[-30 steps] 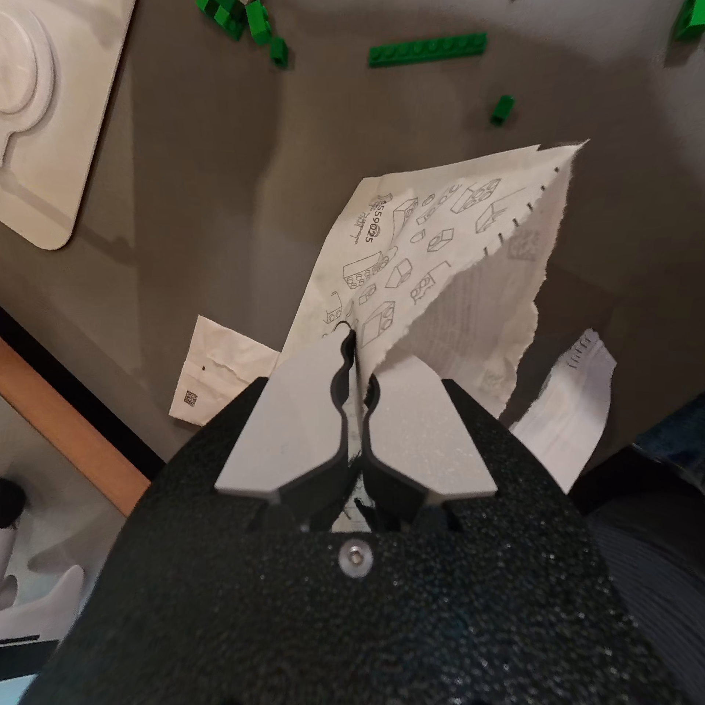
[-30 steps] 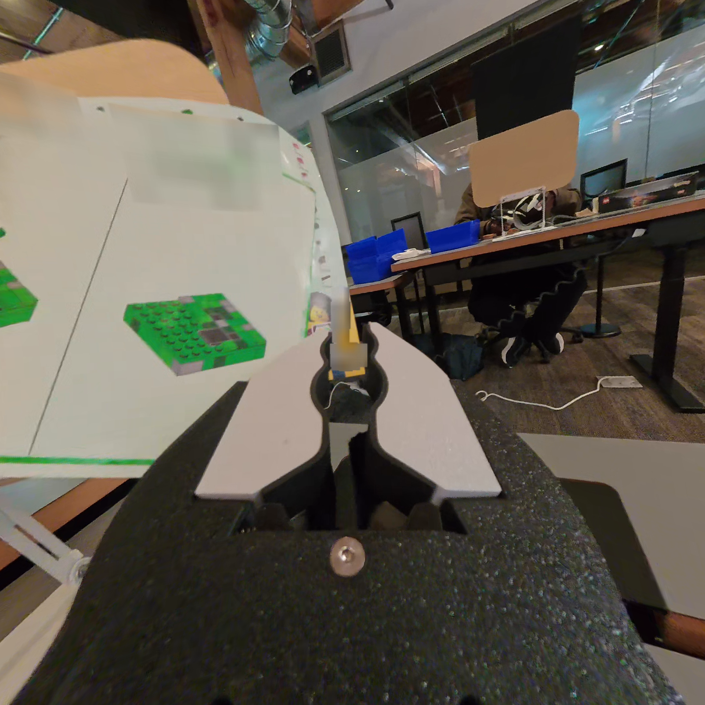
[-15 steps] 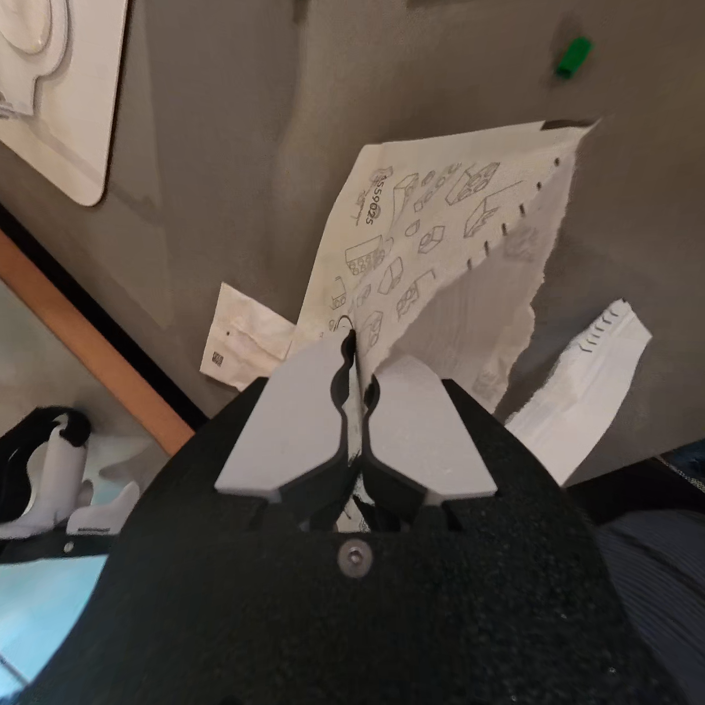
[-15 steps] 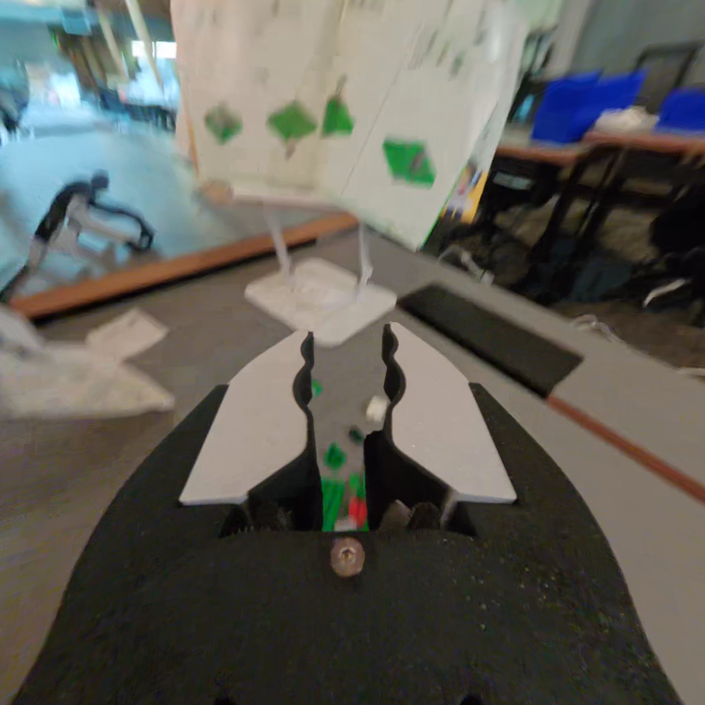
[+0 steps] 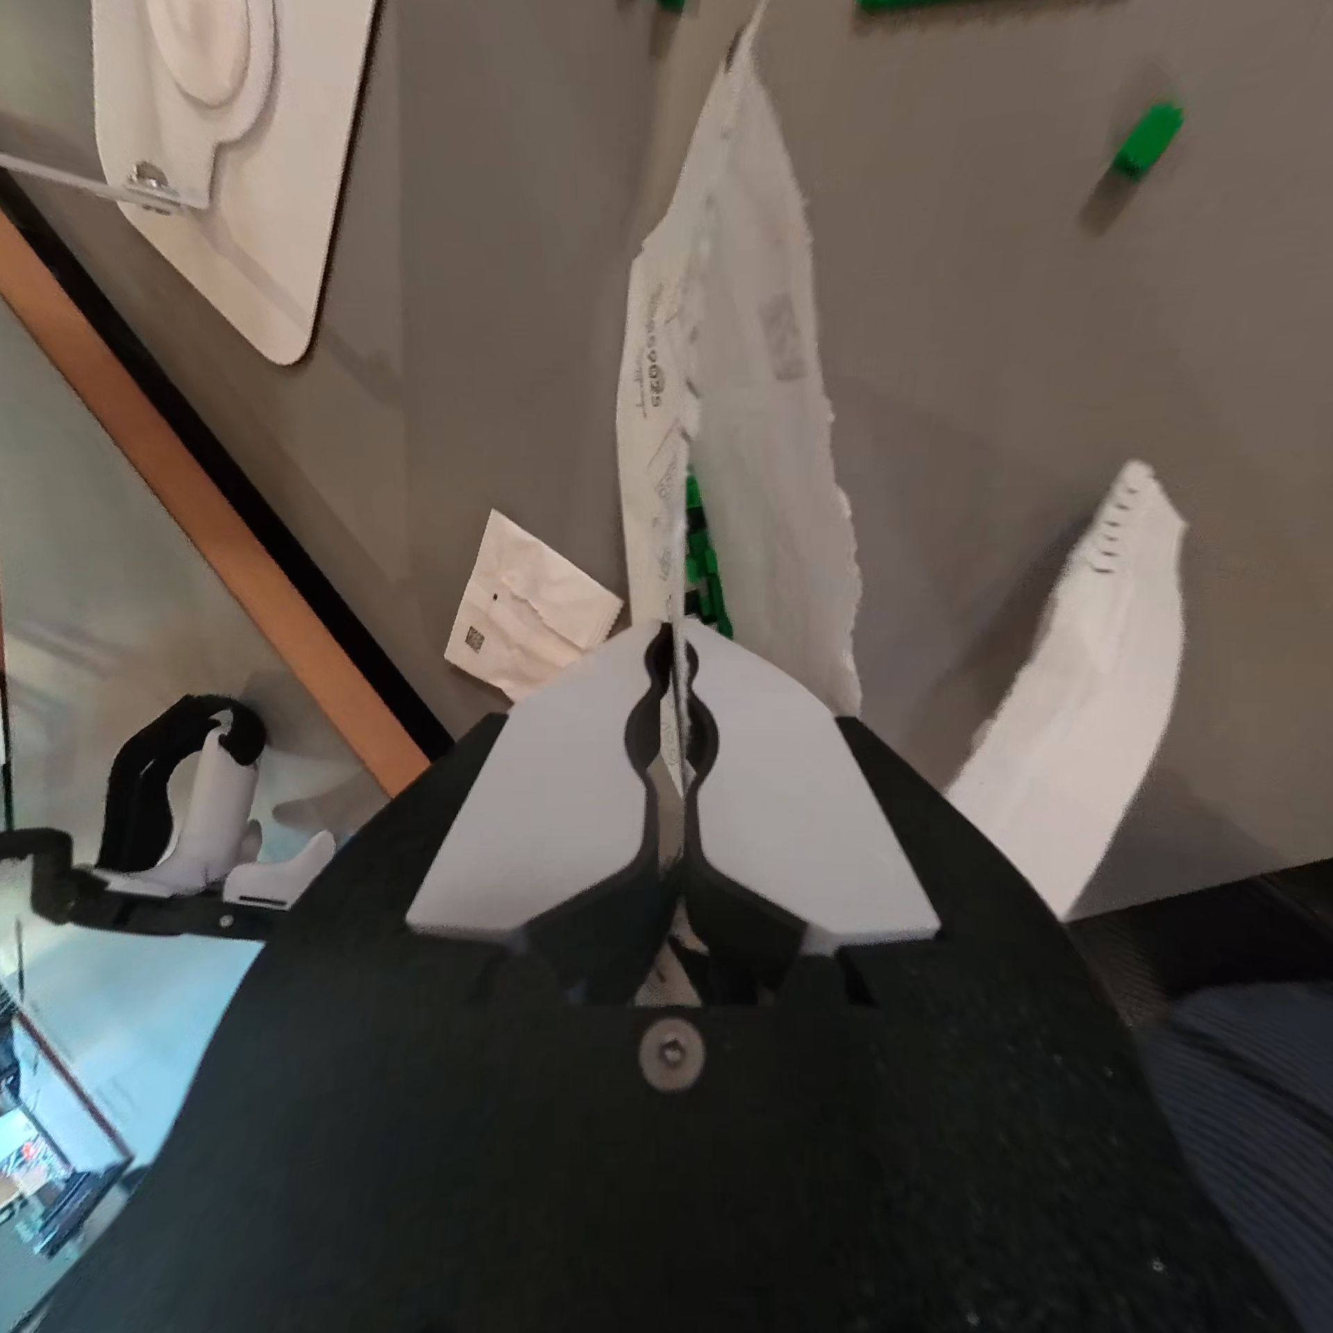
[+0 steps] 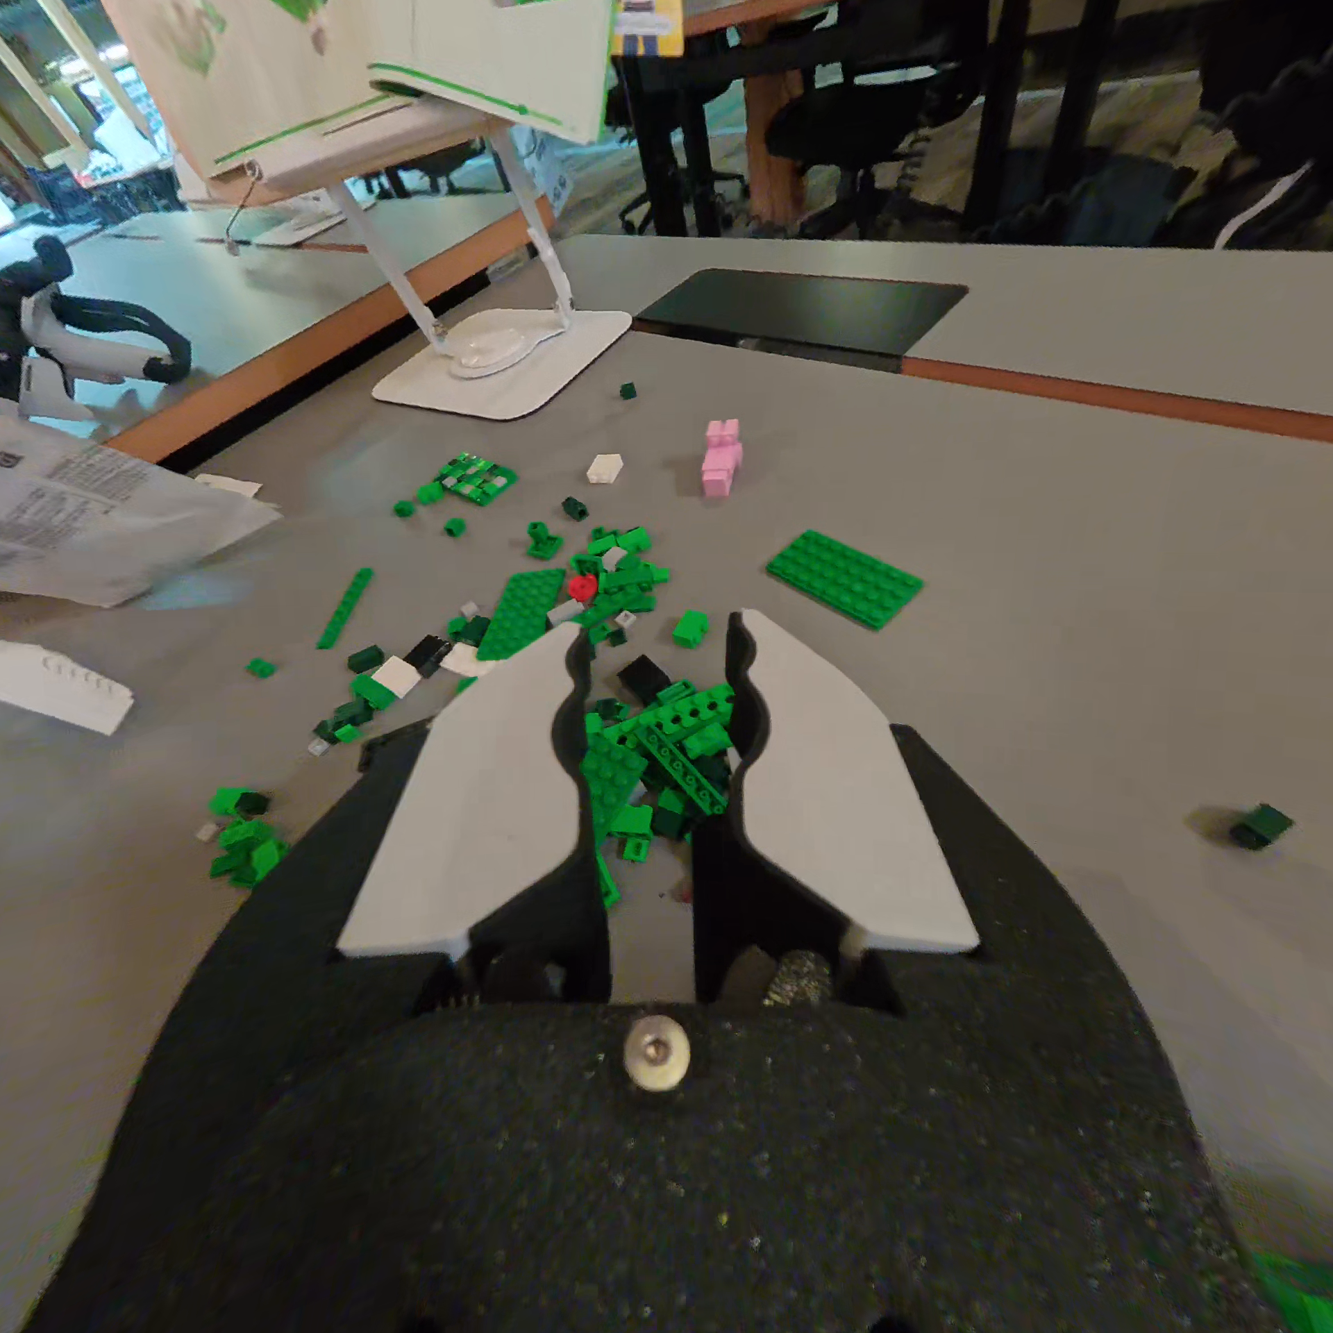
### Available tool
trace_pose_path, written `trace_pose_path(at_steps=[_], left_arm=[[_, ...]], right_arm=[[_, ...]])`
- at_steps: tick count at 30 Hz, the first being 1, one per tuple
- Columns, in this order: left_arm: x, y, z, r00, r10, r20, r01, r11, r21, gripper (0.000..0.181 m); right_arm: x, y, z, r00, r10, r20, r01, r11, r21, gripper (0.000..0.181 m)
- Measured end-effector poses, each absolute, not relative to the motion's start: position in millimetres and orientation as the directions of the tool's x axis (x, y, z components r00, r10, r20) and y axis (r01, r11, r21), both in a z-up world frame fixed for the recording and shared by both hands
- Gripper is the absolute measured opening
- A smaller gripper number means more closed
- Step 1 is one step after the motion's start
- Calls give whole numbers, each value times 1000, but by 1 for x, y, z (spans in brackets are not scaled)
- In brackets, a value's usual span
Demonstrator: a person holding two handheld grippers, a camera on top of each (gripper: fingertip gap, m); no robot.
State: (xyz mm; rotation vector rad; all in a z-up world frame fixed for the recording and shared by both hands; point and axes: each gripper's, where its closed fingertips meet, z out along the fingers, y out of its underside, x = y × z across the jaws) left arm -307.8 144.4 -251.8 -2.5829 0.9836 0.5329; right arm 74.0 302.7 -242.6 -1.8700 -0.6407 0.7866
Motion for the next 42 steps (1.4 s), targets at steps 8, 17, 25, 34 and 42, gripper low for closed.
trace_pose_path(at_steps=[8, 17, 25, 34, 42], left_arm=[[-295, 153, -252, 662, -620, -421, -738, -639, -217, 0], [-262, 150, -255, 537, -733, -418, -842, -499, -208, 0], [-256, 142, -256, 510, -747, -426, -857, -482, -180, 0], [-256, 143, -255, 511, -744, -430, -857, -482, -185, 0], [-259, 143, -253, 521, -736, -432, -851, -486, -197, 0]], right_arm=[[70, 288, -262, 590, 804, -69, 321, -312, -894, 32], [66, 236, -303, 267, 963, 31, 654, -157, -740, 19], [56, 187, -322, 24, 985, -170, 725, -134, -675, 11], [37, 189, -328, -5, 999, -43, 756, -24, -654, 13], [21, 188, -333, -20, 1000, 4, 775, 18, -632, 16]])
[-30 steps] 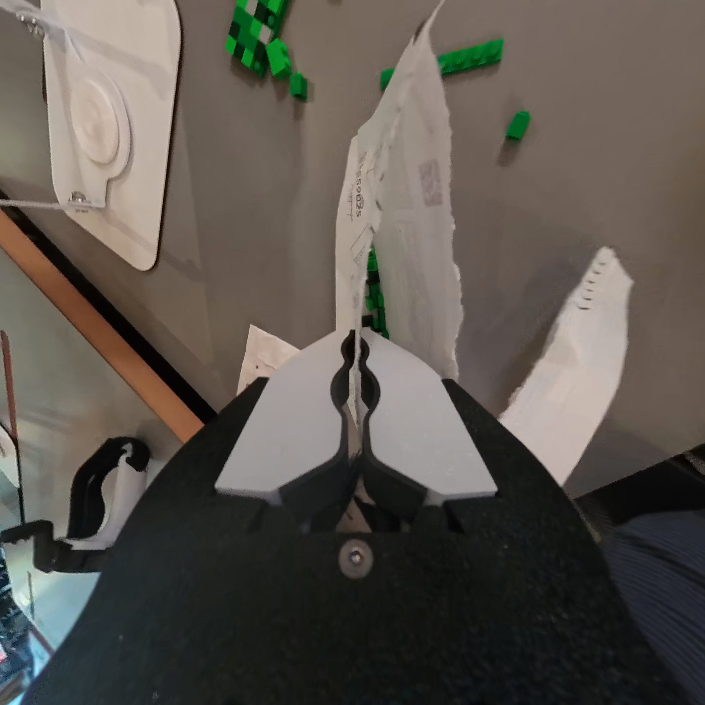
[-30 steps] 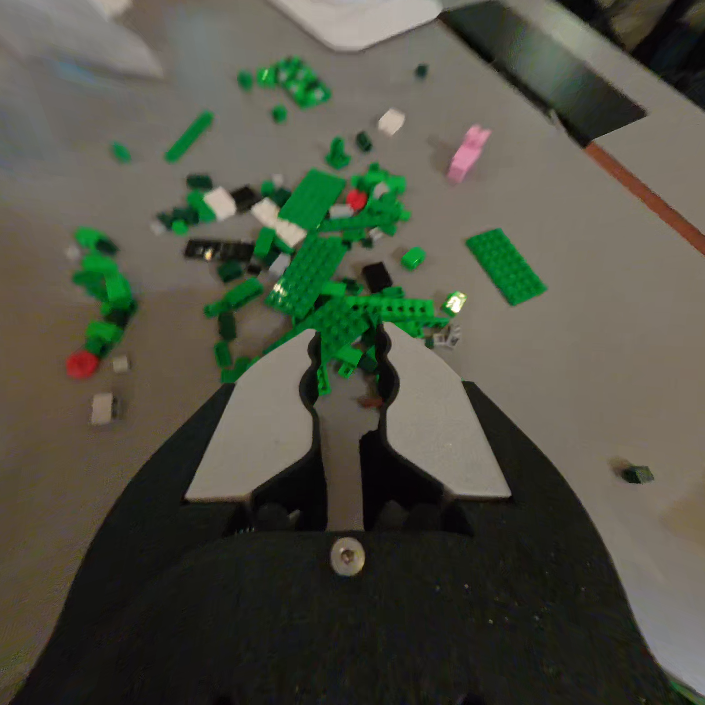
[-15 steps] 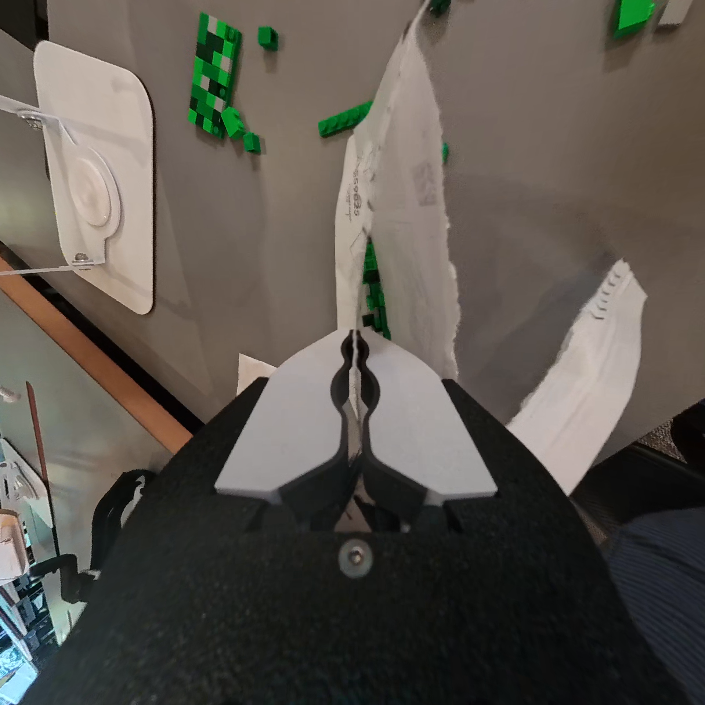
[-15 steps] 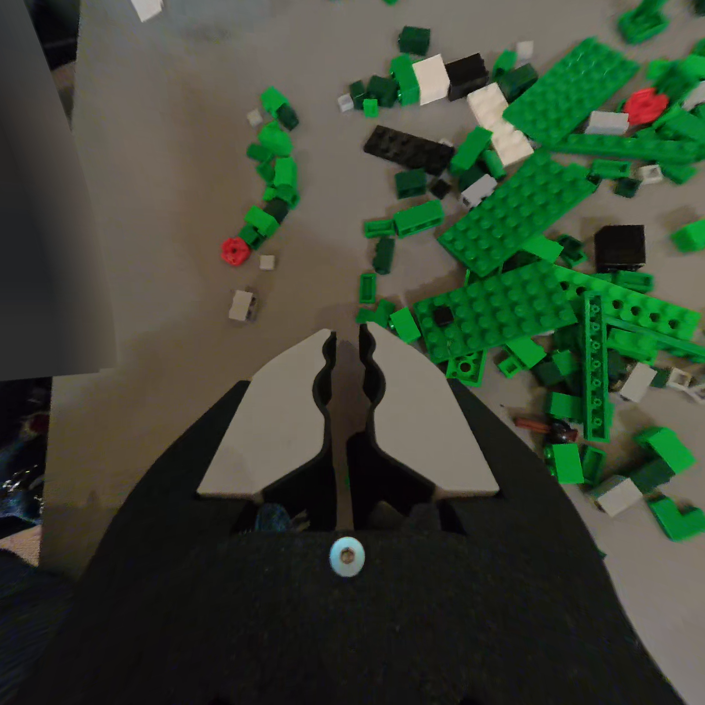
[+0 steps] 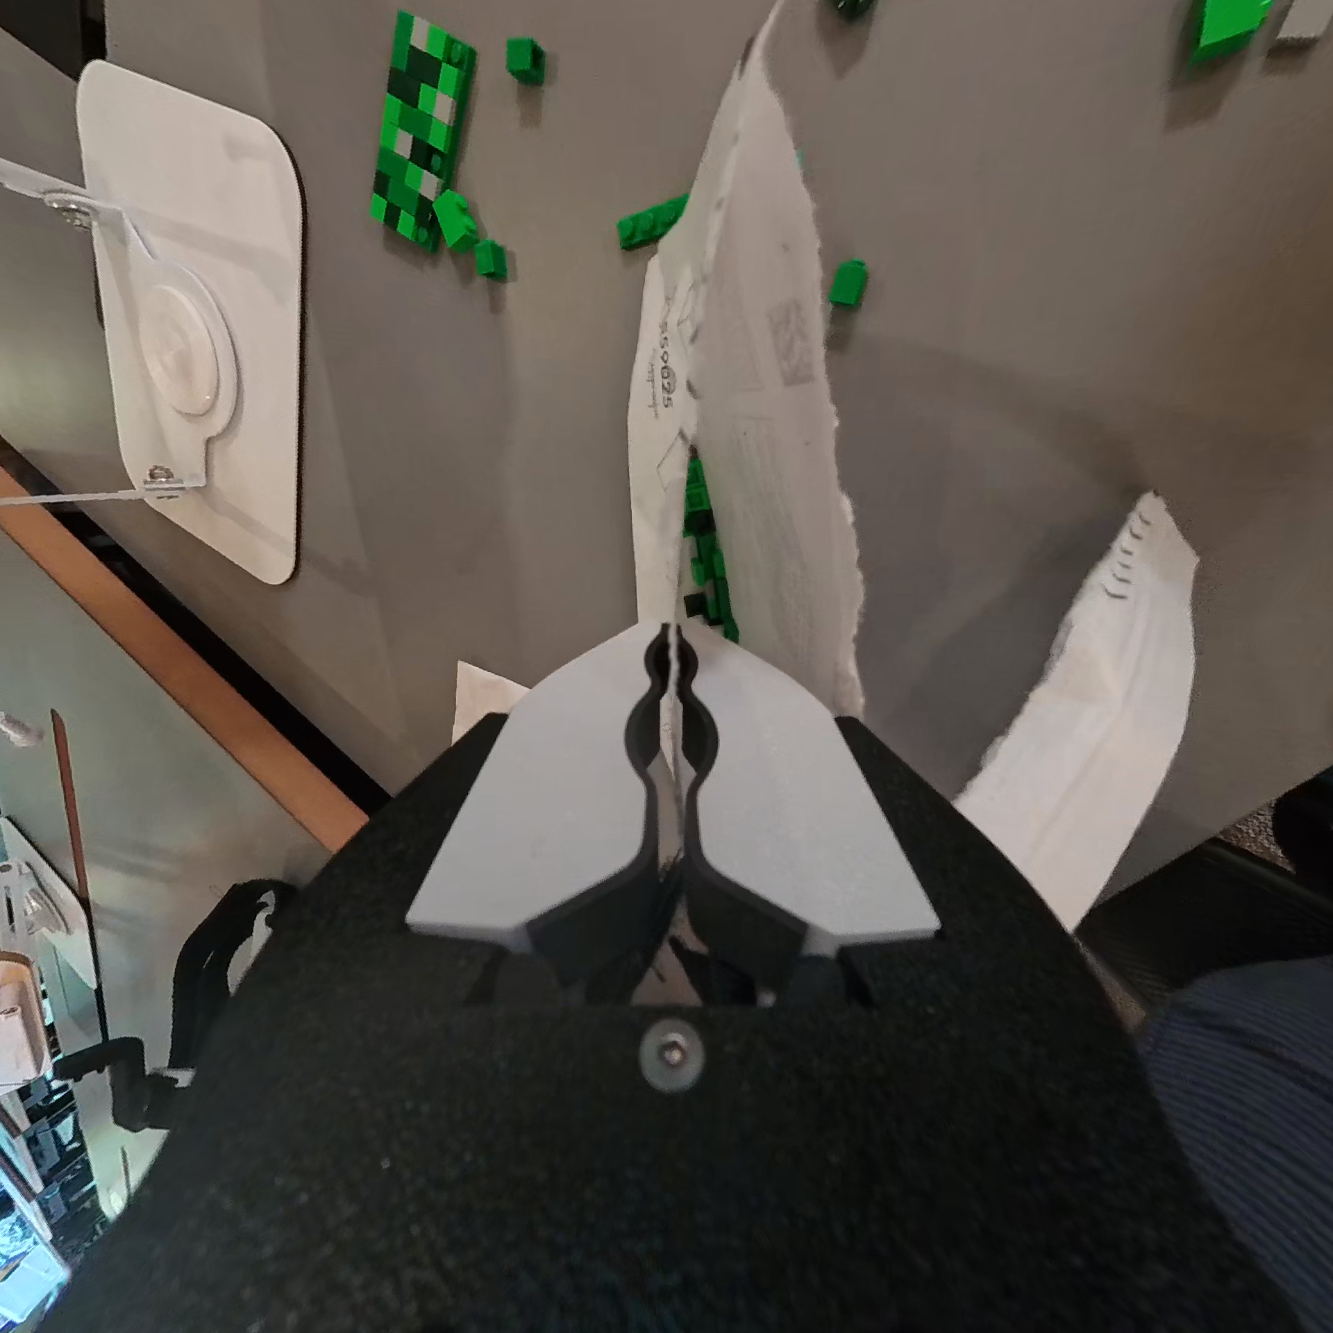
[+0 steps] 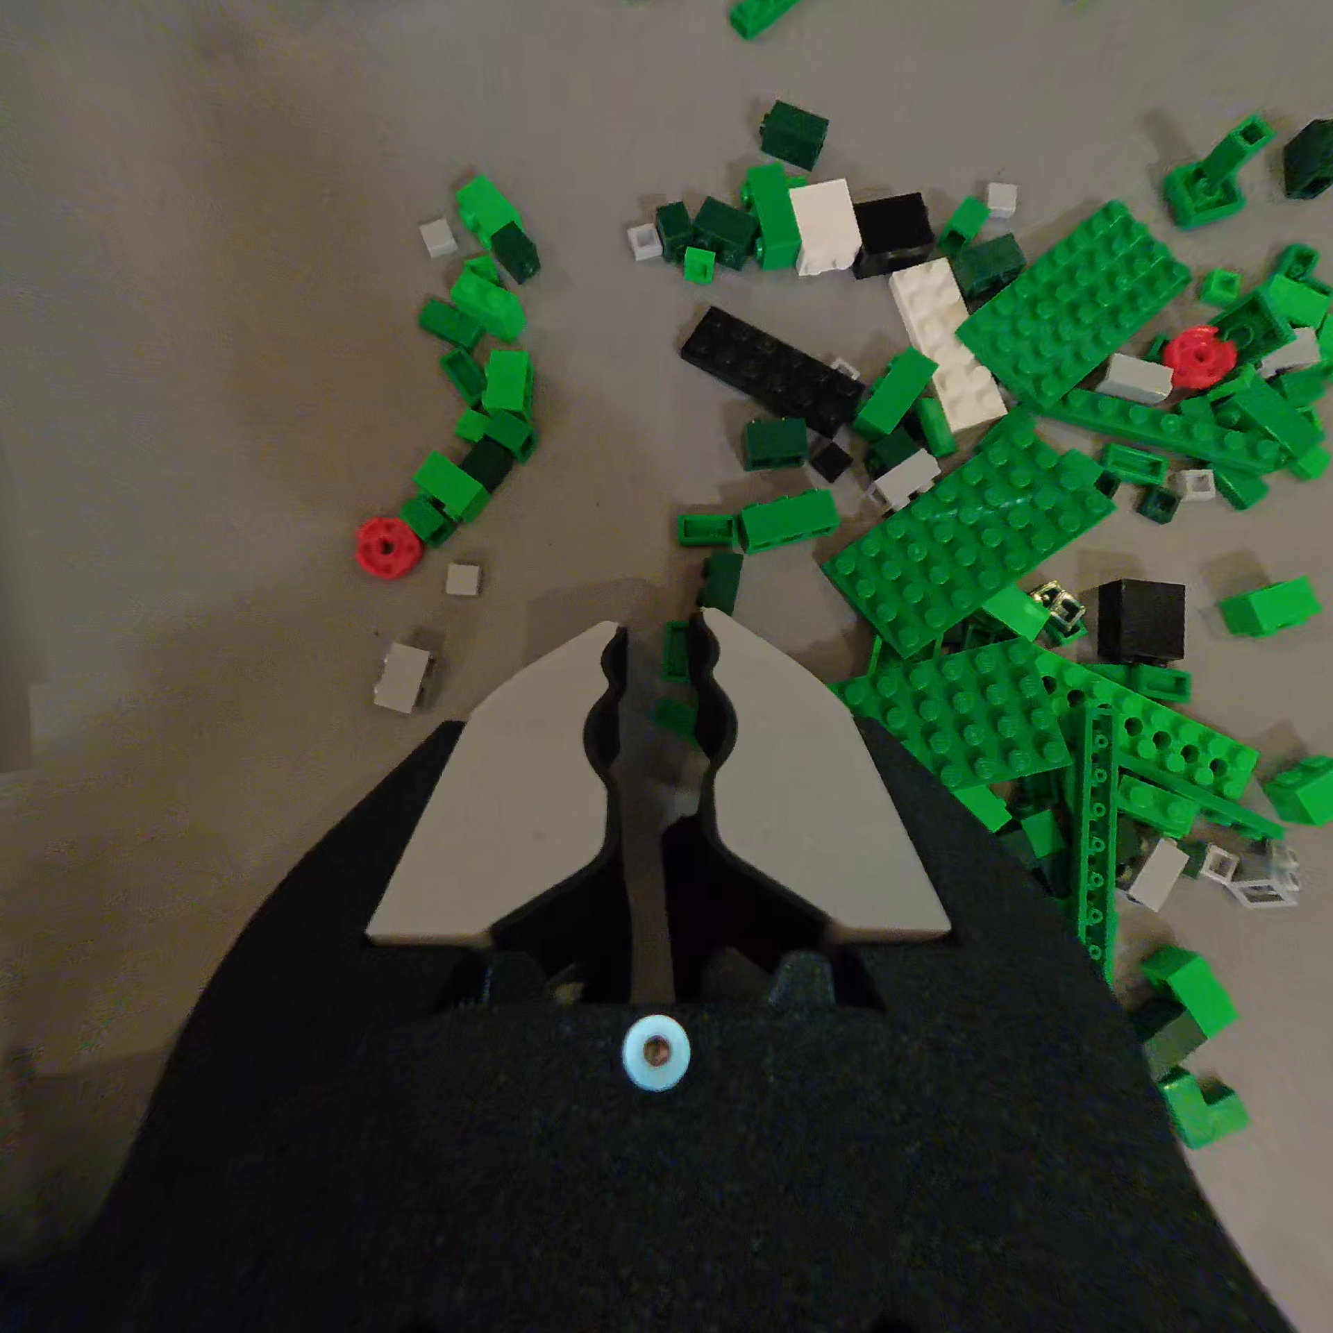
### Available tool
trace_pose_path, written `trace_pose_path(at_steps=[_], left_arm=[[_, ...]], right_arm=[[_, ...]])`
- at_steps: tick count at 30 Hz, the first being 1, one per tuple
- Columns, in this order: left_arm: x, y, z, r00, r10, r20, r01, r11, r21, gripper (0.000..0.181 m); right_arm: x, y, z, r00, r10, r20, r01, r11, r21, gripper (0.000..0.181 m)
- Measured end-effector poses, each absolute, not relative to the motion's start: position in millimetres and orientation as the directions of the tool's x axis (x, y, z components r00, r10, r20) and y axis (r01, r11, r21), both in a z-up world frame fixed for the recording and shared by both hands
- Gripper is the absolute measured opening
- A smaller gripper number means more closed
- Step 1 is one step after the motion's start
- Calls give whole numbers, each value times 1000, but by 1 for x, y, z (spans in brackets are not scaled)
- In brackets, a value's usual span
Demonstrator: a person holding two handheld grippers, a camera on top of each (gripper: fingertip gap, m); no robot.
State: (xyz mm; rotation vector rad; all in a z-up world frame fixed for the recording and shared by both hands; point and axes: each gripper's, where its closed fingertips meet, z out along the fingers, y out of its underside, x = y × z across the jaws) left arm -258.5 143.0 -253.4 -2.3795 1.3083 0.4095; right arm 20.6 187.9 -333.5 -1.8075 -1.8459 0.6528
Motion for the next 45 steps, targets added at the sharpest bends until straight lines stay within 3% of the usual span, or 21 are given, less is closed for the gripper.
trace_pose_path(at_steps=[17, 38, 45], left_arm=[[-258, 144, -245, 525, -723, -449, -849, -480, -219, 0], [-250, 139, -251, 495, -748, -441, -866, -465, -183, 0], [-251, 138, -251, 531, -742, -408, -846, -494, -202, 0]], right_arm=[[27, 191, -327, 16, 999, -42, 749, -40, -661, 19], [31, 196, -335, 56, 998, -30, 790, -62, -610, 8], [25, 215, -275, 129, 979, 160, 662, 35, -749, 8]])
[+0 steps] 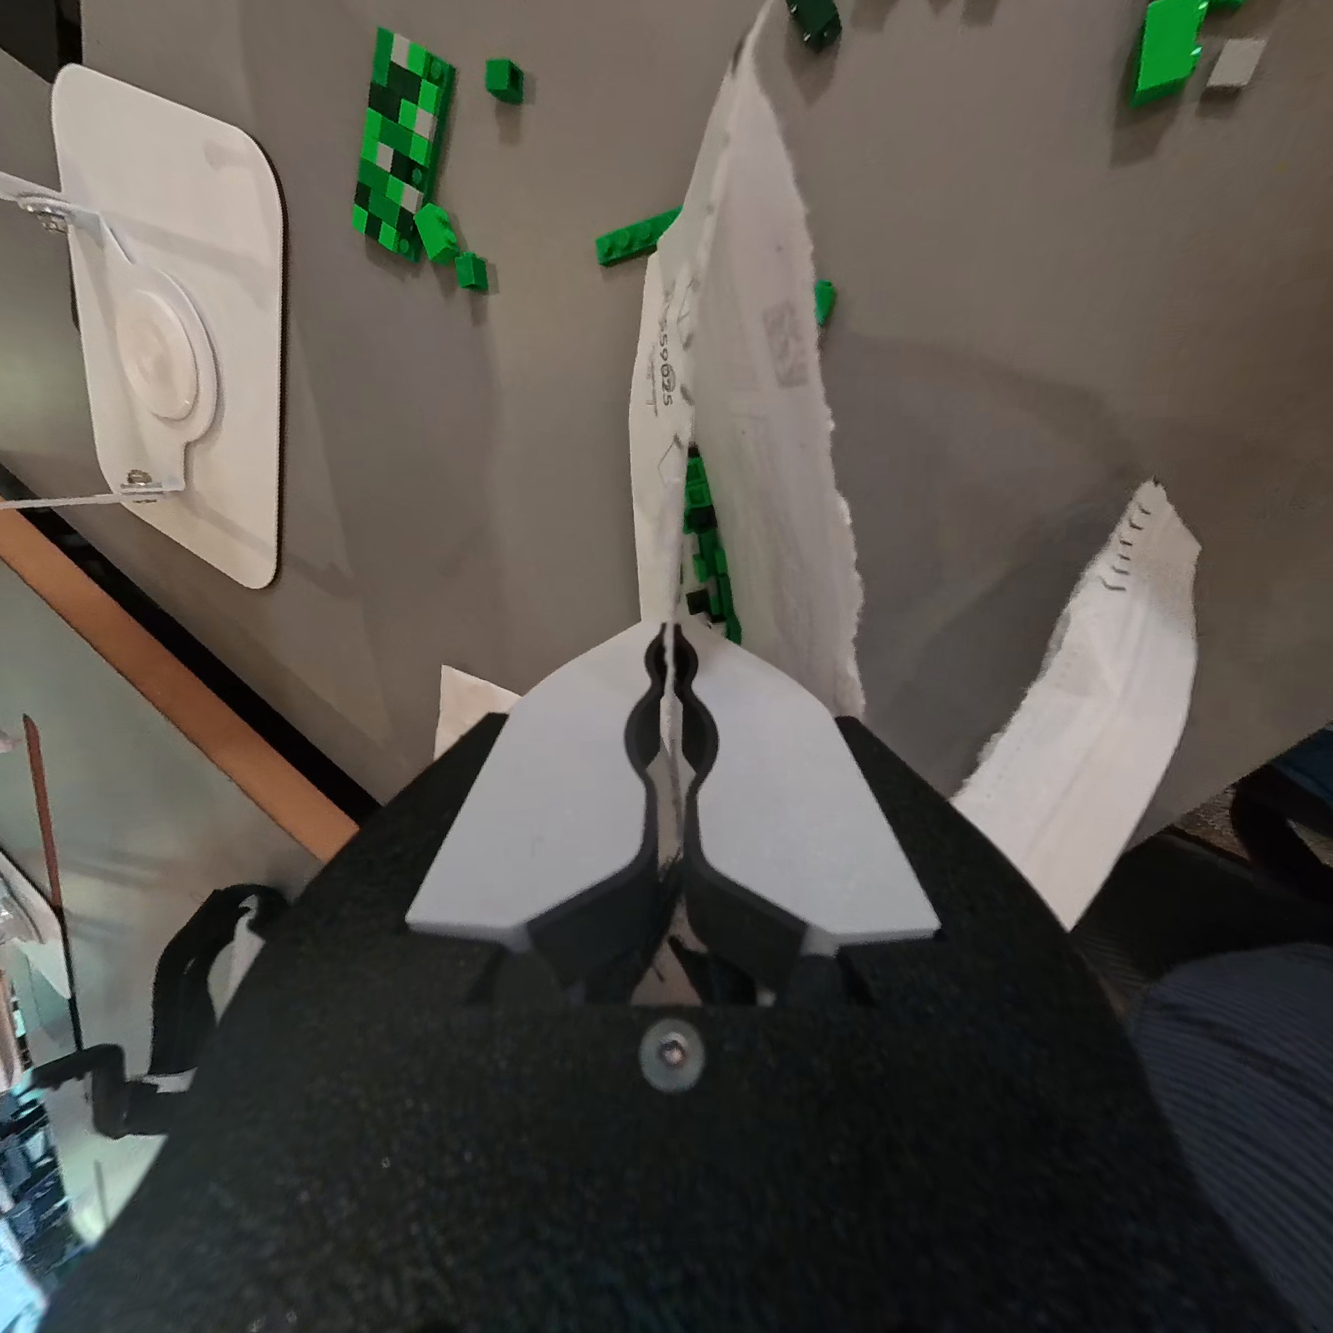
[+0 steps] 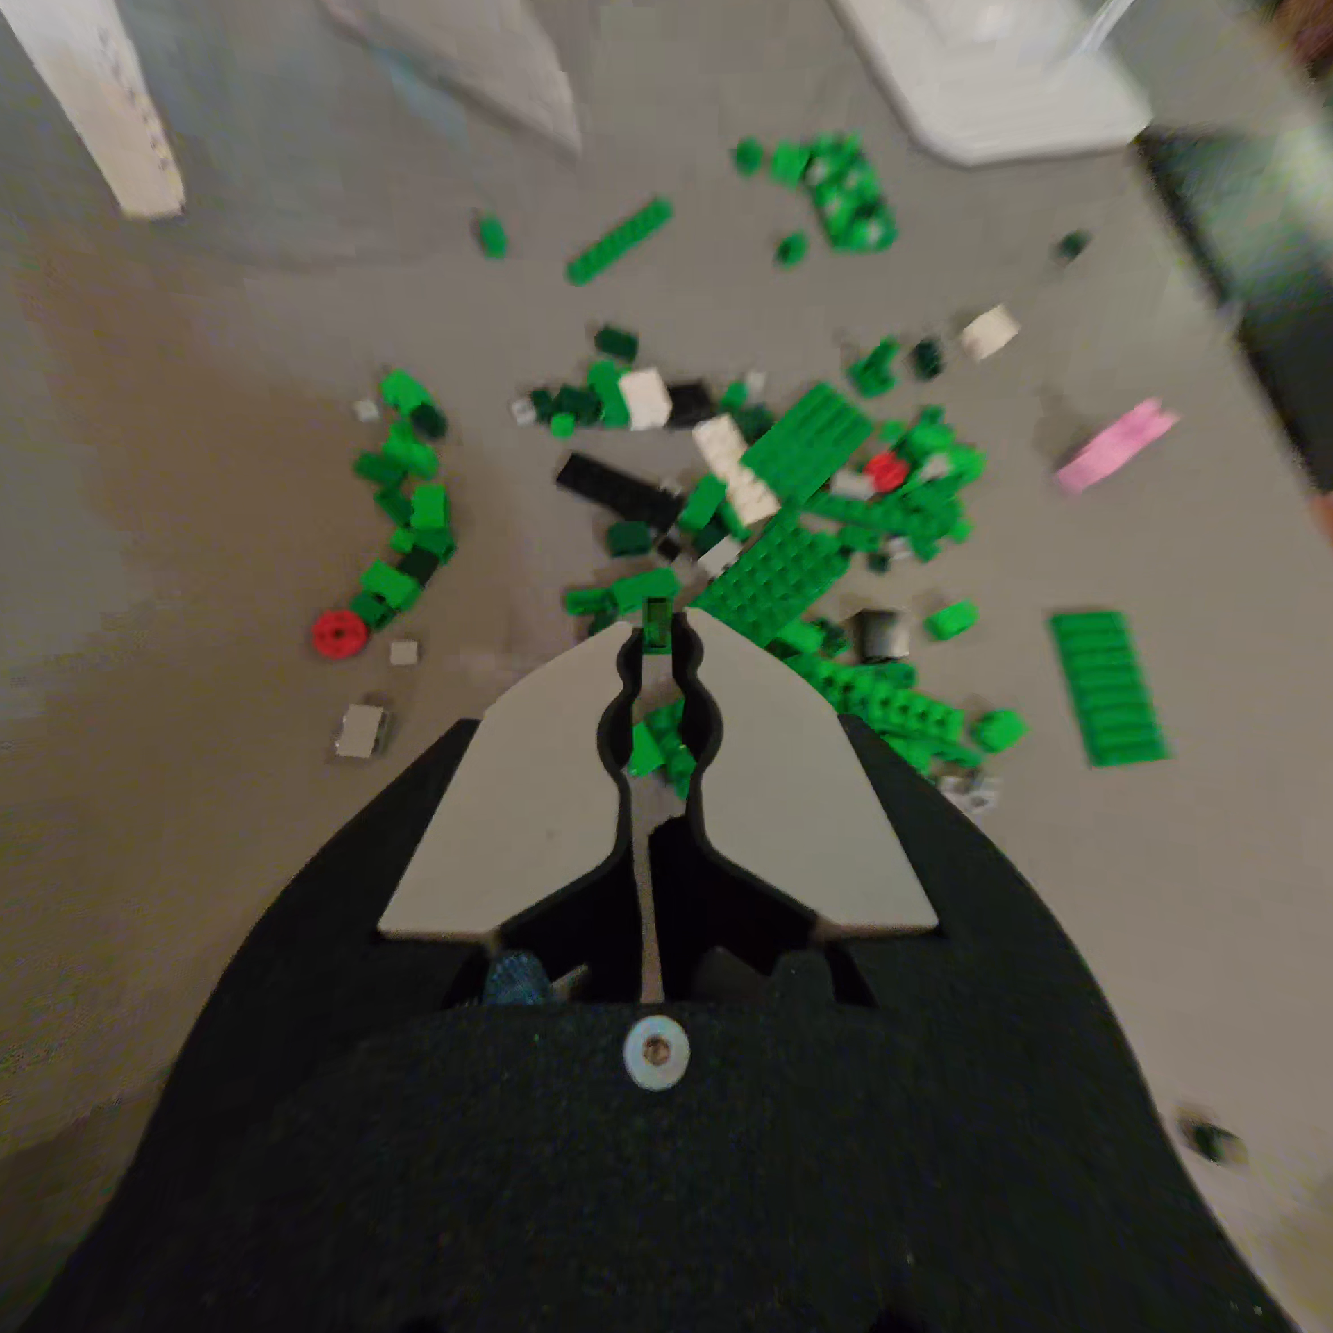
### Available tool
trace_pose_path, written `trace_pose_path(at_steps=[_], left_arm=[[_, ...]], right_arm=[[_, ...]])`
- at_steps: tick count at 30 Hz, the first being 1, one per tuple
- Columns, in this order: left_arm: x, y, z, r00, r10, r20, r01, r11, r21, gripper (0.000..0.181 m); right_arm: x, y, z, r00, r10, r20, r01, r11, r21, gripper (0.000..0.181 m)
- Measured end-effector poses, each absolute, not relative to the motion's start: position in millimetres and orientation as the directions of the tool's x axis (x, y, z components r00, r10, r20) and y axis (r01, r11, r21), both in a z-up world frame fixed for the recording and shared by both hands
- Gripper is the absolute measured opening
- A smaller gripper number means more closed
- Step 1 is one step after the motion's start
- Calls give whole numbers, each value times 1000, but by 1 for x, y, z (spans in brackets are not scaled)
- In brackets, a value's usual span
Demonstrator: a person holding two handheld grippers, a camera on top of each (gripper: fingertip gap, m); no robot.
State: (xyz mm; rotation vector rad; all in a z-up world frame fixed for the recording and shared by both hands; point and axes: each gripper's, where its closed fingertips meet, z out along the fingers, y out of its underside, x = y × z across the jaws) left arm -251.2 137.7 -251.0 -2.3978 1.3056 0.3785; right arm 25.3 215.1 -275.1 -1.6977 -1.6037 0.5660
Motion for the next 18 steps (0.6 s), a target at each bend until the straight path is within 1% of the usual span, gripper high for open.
trace_pose_path(at_steps=[2, 4, 6, 10, 12, 14, 18], left_arm=[[-252, 140, -247, 534, -748, -394, -844, -502, -192, 0], [-253, 152, -233, 531, -740, -413, -844, -508, -173, 0], [-245, 169, -215, 535, -732, -421, -842, -504, -192, 0], [-220, 203, -190, 536, -726, -431, -844, -474, -252, 0], [-207, 213, -188, 538, -736, -411, -843, -461, -277, 0], [-196, 221, -189, 543, -741, -395, -838, -452, -305, 0], [-189, 228, -195, 541, -749, -384, -839, -444, -315, 0]], right_arm=[[27, 226, -244, 146, 960, 238, 632, 94, -769, 7], [27, 242, -212, 155, 938, 310, 633, 146, -760, 7], [20, 256, -175, 180, 919, 352, 605, 179, -776, 7], [-11, 260, -107, 213, 899, 383, 419, 270, -867, 7], [-22, 257, -93, 214, 890, 403, 358, 312, -880, 8], [-27, 255, -92, 212, 882, 421, 340, 338, -878, 8], [-22, 264, -102, 224, 870, 440, 393, 333, -857, 8]])
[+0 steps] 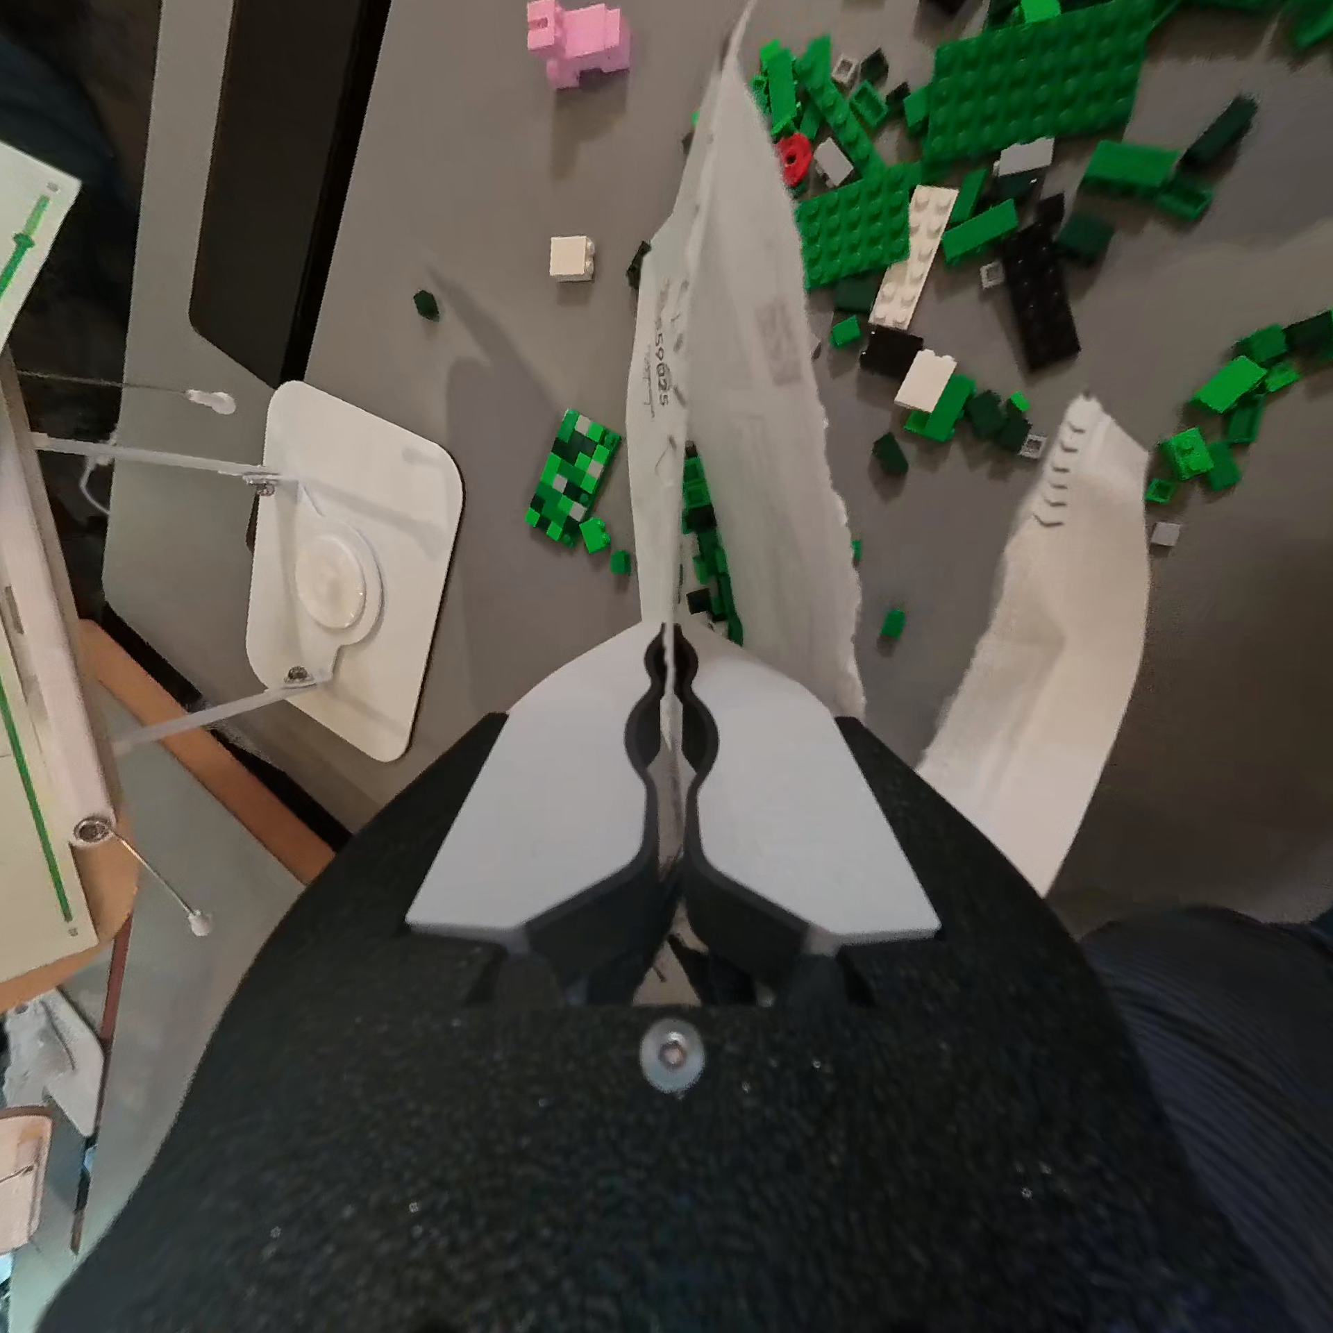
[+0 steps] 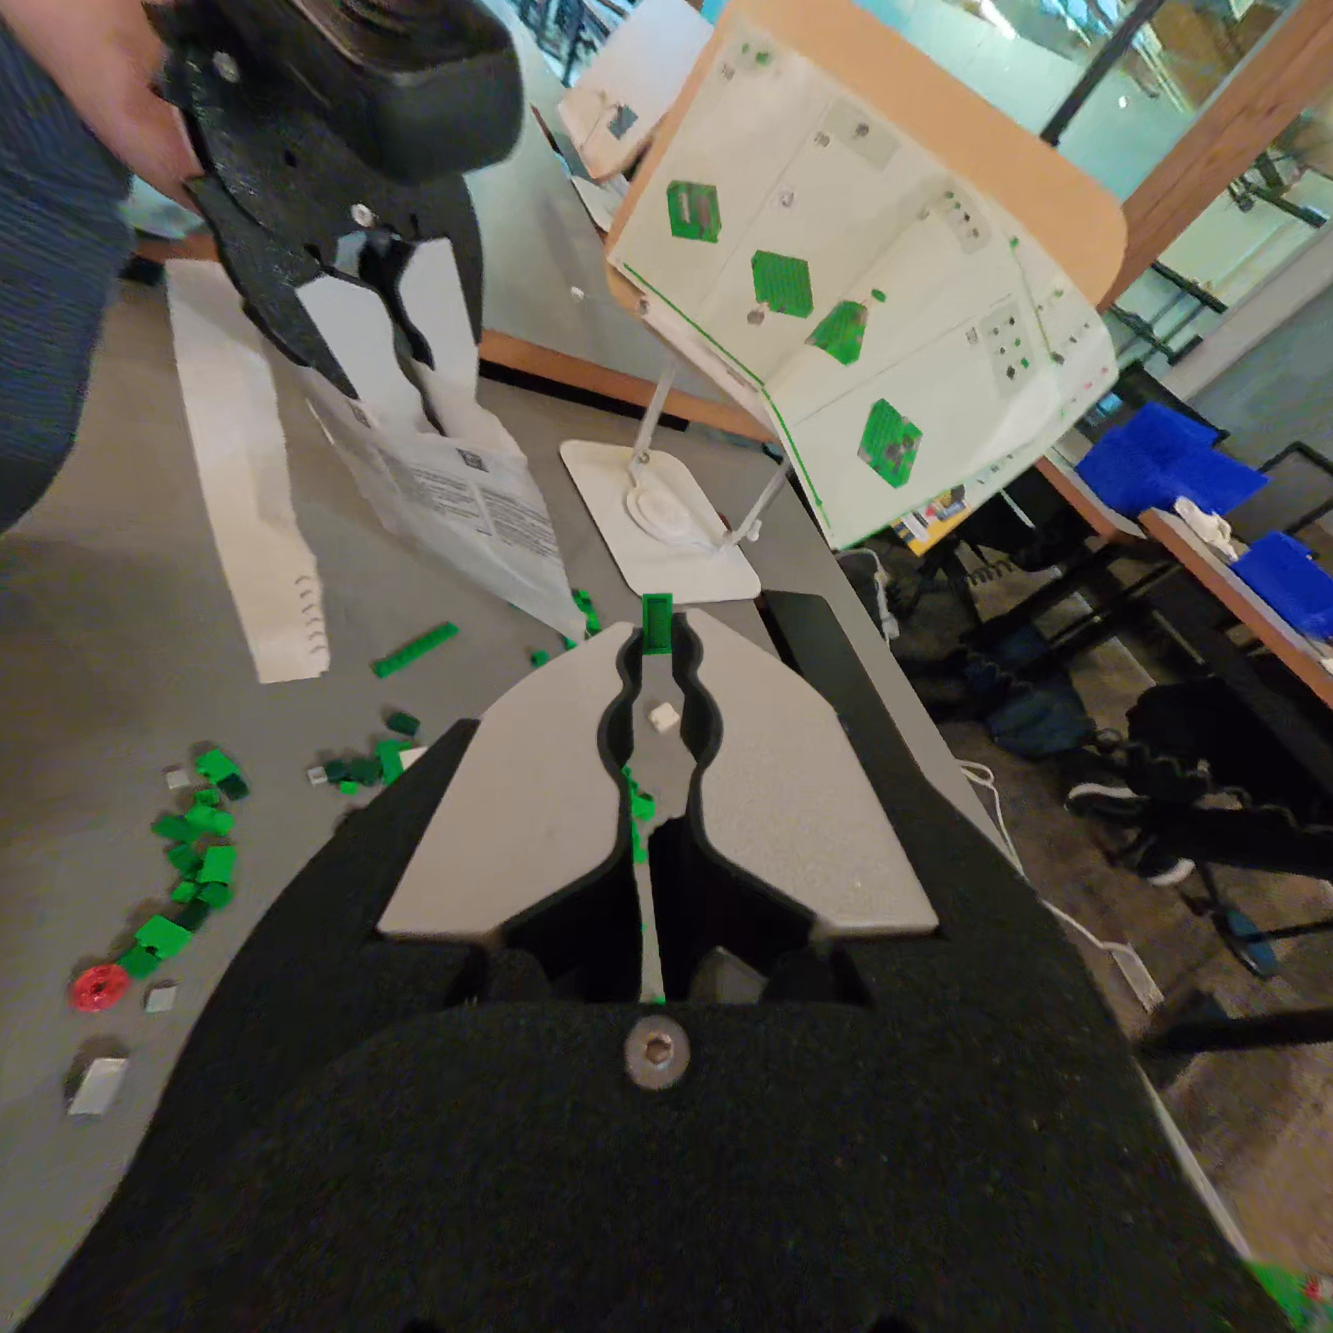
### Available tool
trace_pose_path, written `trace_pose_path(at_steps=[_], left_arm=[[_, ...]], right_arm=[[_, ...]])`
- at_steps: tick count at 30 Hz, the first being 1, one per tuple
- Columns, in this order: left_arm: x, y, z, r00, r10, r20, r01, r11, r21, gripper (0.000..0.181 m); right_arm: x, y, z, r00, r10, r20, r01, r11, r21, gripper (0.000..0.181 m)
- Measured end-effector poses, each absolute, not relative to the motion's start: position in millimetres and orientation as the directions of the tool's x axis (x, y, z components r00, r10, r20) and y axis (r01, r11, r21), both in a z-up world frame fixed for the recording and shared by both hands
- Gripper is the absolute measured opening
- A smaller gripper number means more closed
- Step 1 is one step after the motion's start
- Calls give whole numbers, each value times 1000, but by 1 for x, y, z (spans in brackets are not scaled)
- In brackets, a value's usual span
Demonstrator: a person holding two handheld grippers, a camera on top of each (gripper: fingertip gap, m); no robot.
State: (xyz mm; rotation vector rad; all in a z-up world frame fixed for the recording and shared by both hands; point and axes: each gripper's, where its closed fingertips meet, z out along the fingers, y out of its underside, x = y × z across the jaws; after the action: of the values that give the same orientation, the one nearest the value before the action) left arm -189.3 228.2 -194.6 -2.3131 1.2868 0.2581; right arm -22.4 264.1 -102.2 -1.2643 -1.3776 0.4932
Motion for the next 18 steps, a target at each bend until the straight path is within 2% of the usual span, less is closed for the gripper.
trace_pose_path(at_steps=[5, 9, 13, 18], left_arm=[[-189, 234, -203, 548, -746, -378, -834, -453, -315, 0], [-194, 238, -205, 551, -744, -379, -832, -452, -322, 0], [-209, 245, -200, 578, -721, -383, -814, -470, -343, 0], [-217, 250, -199, 575, -725, -378, -813, -456, -361, 0]], right_arm=[[-2, 270, -103, 283, 849, 446, 433, 302, -849, 8], [27, 264, -112, 386, 832, 398, 453, 205, -868, 7], [93, 262, -166, 541, 743, 394, 593, -4, -805, 7], [172, 231, -237, 721, 622, 305, 568, -278, -775, 8]])
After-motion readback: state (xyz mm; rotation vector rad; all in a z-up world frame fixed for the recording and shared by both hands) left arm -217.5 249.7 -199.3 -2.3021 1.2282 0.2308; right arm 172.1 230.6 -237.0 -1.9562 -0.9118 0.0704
